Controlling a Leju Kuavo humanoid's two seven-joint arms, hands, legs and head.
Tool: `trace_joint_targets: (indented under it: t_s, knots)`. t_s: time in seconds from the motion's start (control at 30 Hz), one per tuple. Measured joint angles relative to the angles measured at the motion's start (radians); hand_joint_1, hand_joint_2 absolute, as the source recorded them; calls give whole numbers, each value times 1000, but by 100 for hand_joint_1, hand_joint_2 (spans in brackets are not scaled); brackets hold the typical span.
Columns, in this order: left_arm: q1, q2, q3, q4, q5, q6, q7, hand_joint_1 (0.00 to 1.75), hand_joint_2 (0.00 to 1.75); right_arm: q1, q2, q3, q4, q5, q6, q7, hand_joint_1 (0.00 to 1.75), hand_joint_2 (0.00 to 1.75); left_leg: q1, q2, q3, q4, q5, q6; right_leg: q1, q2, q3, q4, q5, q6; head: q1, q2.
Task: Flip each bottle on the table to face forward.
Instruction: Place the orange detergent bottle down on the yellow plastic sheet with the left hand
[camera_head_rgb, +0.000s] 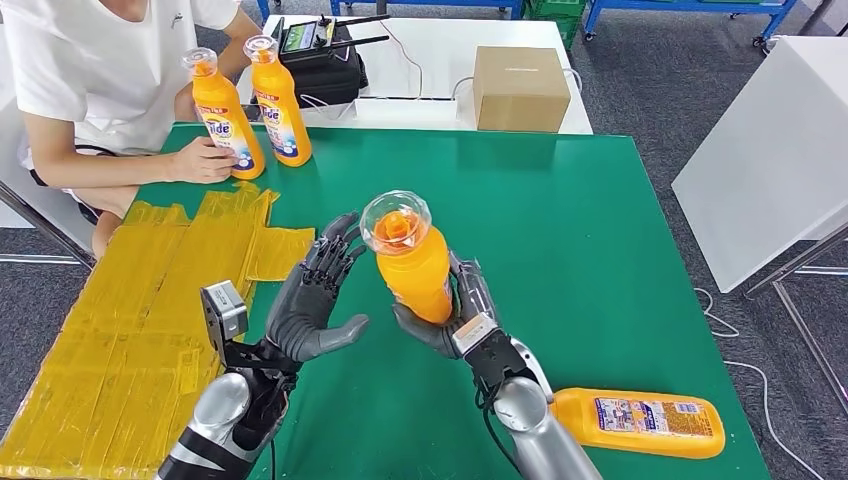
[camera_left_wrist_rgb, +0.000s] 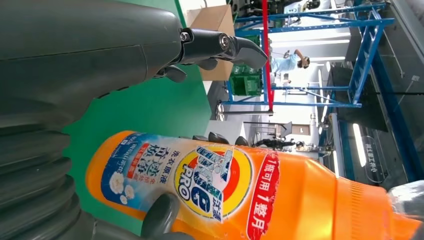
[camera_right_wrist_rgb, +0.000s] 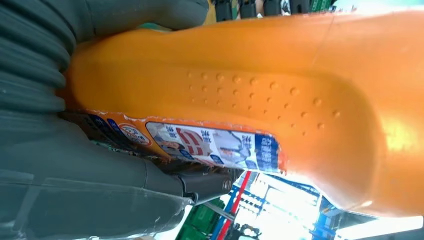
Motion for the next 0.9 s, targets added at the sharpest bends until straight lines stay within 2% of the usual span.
trace_joint_targets:
  t_s: [0.27,0.43,0.67,0.9]
  knots:
    - [-3,1,0,7,5,-1,1,0,175,-9,5,22,14,10,-11,1,175,175,0,0,0,0,0,0,0,0,0,0,0,0,0,0]
    - [-3,1,-20,9,7,-13,-1,0,175,-28,12,34,40,50,-80,2,175,175,0,0,0,0,0,0,0,0,0,0,0,0,0,0]
    - [-15,-1,-73,9,-28,17,-15,0,175,-75,42,67,126,86,-115,6,175,175,0,0,0,0,0,0,0,0,0,0,0,0,0,0]
    - [-24,-1,-82,9,-36,39,-24,0,175,-132,70,101,251,89,-148,16,175,175,0,1,0,0,0,0,0,0,0,0,0,0,0,0]
